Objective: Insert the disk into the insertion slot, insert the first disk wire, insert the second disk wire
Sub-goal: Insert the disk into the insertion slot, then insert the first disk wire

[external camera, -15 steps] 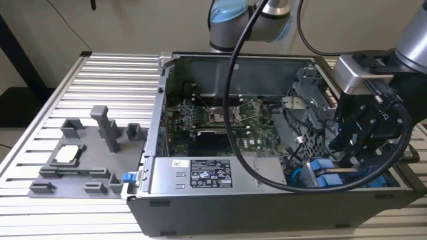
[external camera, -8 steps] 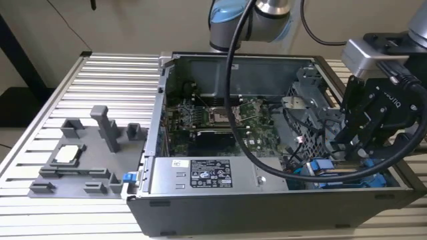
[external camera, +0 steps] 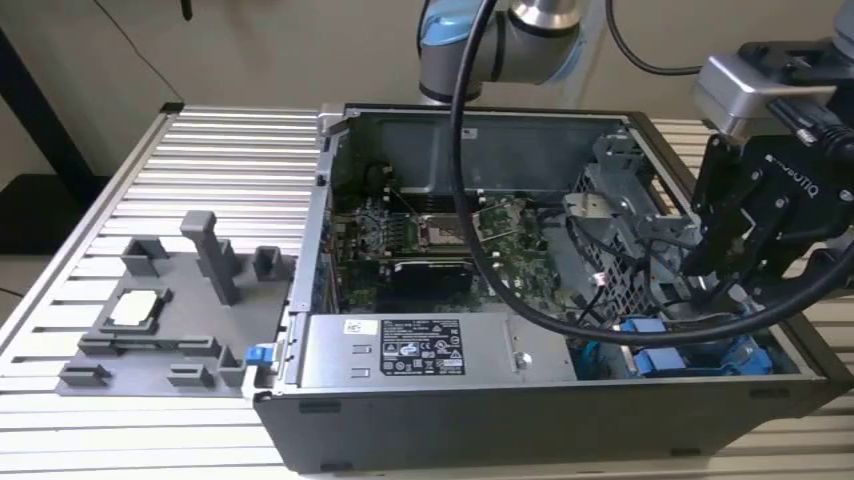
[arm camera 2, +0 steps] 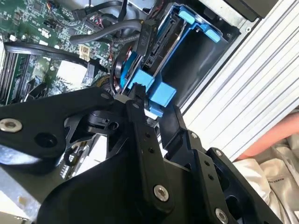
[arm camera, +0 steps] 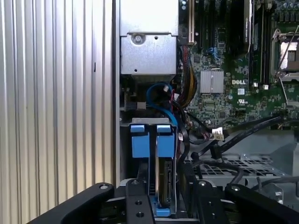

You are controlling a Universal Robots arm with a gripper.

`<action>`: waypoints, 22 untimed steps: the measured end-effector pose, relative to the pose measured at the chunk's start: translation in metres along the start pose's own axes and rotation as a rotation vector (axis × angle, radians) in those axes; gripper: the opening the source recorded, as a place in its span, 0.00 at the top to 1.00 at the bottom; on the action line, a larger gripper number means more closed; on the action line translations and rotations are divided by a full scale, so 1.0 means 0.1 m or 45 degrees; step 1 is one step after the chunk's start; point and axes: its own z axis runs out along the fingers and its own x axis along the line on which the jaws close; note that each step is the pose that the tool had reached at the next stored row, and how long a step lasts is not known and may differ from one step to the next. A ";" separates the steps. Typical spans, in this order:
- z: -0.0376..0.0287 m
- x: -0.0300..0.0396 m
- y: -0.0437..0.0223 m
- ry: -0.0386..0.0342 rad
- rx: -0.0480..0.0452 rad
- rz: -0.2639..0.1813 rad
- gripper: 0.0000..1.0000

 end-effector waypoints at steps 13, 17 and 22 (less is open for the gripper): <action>0.000 -0.003 0.008 -0.0695 0.212 -0.014 0.59; 0.000 -0.003 0.009 -0.0693 0.212 -0.014 0.59; -0.008 -0.025 0.014 -0.0694 0.214 -0.014 0.59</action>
